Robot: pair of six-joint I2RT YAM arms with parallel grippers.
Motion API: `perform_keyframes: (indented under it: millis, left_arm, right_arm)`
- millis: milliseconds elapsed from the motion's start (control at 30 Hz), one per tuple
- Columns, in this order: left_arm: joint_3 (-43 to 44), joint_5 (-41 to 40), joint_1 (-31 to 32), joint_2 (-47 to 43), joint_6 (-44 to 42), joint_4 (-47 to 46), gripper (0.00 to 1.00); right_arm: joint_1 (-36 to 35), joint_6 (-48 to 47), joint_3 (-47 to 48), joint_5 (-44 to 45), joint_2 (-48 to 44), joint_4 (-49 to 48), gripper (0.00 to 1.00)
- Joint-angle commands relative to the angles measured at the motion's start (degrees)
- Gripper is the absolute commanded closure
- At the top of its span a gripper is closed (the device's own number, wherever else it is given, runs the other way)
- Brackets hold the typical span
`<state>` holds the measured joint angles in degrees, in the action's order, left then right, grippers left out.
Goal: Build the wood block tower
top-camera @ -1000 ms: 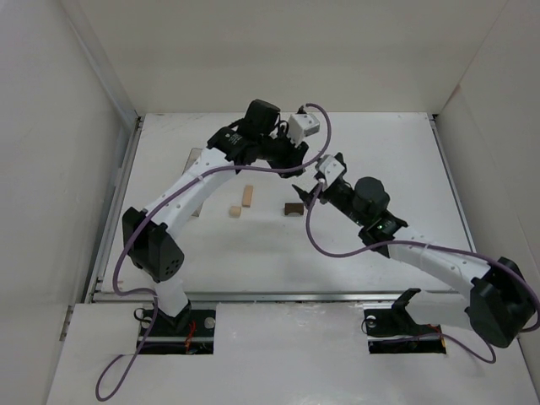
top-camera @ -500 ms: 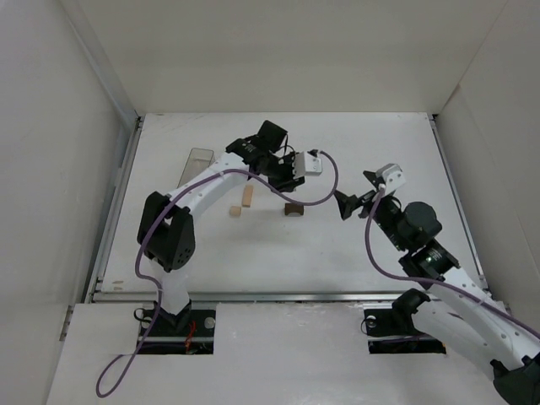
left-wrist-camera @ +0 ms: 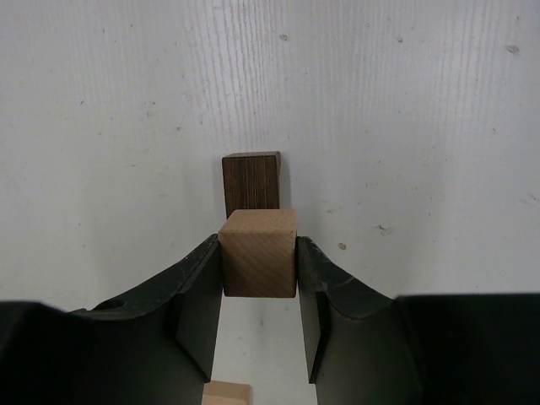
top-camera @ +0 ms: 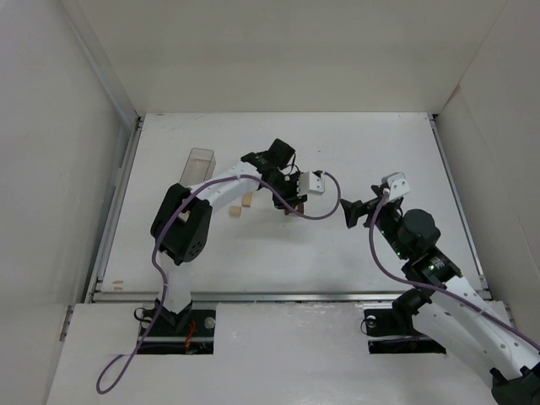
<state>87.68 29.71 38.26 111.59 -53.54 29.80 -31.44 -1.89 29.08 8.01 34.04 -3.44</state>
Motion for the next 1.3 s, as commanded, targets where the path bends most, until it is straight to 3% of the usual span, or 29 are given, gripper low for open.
perform_keyframes:
  millis: [0, 767, 1267]
  left_arm:
    - [1.9, 2.3, 0.4, 0.2, 0.9, -1.7, 1.00]
    - [4.0, -4.7, 1.6, 3.7, 5.1, -4.0, 1.00]
    - [4.0, -3.2, 1.6, 3.7, 4.0, -2.8, 1.00]
  right_arm:
    - [0.3, 0.9, 0.3, 0.4, -0.8, -0.9, 0.00]
    - [0.9, 0.9, -0.8, 1.0, -2.5, -0.9, 0.00]
    - [0.9, 0.9, -0.8, 1.0, -2.5, -0.9, 0.00]
